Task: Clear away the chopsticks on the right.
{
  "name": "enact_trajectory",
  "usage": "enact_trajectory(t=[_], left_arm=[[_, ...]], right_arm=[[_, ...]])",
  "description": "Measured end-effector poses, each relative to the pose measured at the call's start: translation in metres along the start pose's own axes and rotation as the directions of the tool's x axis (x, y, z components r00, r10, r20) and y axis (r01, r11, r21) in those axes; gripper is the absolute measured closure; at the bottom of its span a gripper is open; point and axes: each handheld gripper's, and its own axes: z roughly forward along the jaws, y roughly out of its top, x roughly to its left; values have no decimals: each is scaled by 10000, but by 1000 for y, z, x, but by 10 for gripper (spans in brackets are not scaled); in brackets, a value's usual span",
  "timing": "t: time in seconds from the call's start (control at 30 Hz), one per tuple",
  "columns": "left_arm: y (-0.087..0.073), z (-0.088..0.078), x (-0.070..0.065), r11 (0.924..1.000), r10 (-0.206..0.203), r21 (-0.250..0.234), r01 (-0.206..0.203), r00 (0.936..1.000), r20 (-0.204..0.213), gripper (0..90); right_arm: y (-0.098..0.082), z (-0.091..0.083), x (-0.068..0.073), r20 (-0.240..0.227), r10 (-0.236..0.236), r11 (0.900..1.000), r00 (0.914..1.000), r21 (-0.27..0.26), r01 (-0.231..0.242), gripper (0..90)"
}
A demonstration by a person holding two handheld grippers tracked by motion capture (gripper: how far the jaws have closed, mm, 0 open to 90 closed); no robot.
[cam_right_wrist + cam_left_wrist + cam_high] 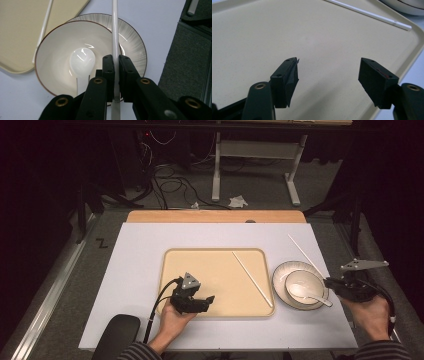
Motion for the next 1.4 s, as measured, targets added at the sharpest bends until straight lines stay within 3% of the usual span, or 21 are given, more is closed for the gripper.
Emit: enact_trajectory(t=[0.5, 0.73, 1.0, 1.17, 1.4], left_arm=[[10, 12, -5, 9989, 457, 87, -460, 9982, 384, 342], [14, 16, -8, 9983, 566, 94, -571, 9971, 503, 349], [16, 18, -9, 9983, 573, 56, -577, 9966, 589, 342], [16, 17, -8, 9979, 644, 62, -649, 9963, 576, 340], [16, 16, -8, 9978, 651, 64, -655, 9965, 529, 338]], right_arm=[[-2, -32, 32, -96, -129, 9990, 9999, -426, 124, 858], [-3, -40, 55, -325, -297, 9986, 9990, -452, 282, 858], [0, -41, 83, -669, -531, 9971, 9963, -572, 493, 858], [3, -39, 92, -844, -567, 9964, 9948, -670, 512, 858], [10, -27, 110, -1229, -684, 9961, 9901, -644, 608, 857]])
